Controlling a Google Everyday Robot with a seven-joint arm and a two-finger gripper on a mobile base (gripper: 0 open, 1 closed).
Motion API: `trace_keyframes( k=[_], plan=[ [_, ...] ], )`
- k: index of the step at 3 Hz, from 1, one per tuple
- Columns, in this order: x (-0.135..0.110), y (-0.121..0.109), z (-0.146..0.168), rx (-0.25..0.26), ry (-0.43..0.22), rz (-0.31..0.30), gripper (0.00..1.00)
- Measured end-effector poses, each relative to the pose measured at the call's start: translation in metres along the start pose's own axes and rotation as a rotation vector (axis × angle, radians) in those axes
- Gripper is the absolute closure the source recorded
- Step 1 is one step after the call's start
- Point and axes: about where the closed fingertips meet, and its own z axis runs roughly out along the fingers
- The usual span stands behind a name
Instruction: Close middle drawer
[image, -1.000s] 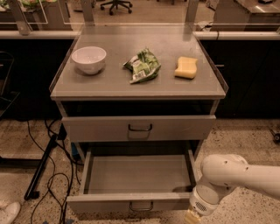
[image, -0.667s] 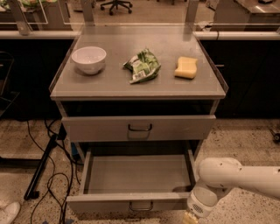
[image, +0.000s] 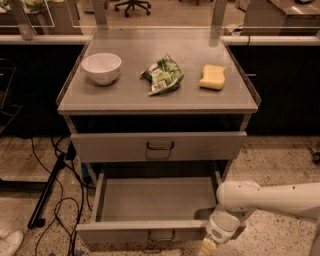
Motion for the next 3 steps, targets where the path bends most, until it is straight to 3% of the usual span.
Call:
trace_keyframes(
  k=[1, 3],
  plan=[
    [0.000, 0.000, 0.000, 0.000, 0.000, 0.000, 1.00],
    [-0.030, -0.018, -0.018, 0.056, -0.062, 0.000, 1.00]
  ],
)
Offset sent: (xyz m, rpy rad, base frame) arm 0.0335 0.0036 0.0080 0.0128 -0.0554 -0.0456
